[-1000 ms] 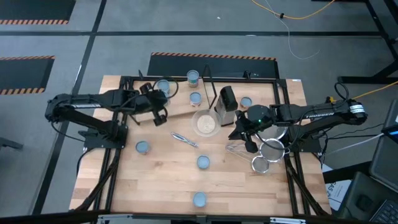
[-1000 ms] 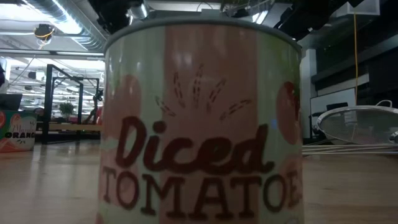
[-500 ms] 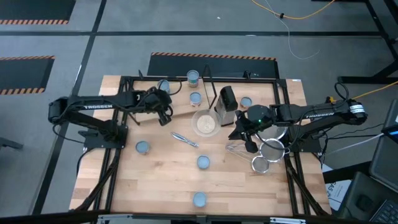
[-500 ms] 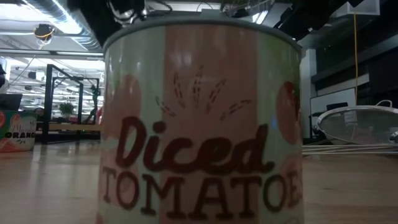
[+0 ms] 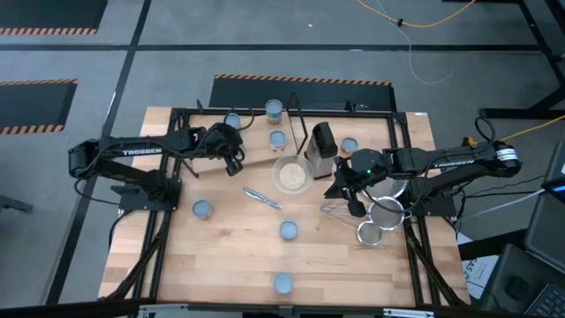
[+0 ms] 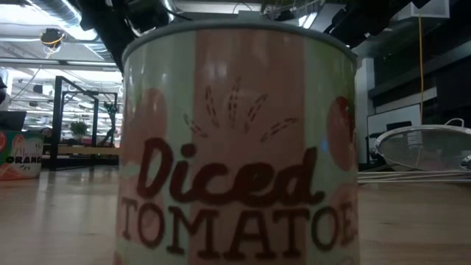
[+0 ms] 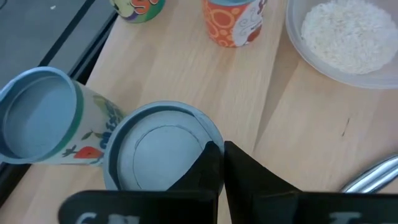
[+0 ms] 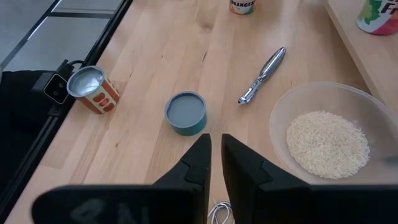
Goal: Pick and place cans onto a shelf
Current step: Put the red can on the shelf aligned with the other white can, then move the yellow can to the center of the table
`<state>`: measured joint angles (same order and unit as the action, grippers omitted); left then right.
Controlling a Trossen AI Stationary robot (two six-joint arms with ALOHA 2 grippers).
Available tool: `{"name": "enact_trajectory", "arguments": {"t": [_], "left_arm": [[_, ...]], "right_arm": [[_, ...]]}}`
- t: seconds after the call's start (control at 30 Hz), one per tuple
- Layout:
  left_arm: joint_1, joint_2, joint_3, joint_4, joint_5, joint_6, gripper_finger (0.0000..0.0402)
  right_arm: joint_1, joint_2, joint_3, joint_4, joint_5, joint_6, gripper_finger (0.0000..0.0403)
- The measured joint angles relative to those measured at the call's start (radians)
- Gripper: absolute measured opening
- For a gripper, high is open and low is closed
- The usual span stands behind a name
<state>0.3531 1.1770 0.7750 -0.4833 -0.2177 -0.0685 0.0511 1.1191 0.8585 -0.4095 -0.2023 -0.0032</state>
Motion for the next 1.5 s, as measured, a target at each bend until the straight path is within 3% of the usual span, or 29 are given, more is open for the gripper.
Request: {"name": "enact_trajectory", "arguments": {"t": [0.6,0.93,1.5], "left_arm": [[0.000,0.001,-0.002,0.013,0.000,0.000,0.0046],[0.000,0.001,-0.002,0.015,-0.001,0.002,0.0099],[-0.003,-0.019,0.075,0.025,-0.001,0.041,0.0099]], "right_arm": [[0.000,0.000,0.000,0.000,0.000,0.000,0.0043],[0.000,0.000,0.000,0.000,0.000,-0.001,0.0043],[-0.002,0.000,0.000,0.000,0.000,-0.002,0.0043]]}}
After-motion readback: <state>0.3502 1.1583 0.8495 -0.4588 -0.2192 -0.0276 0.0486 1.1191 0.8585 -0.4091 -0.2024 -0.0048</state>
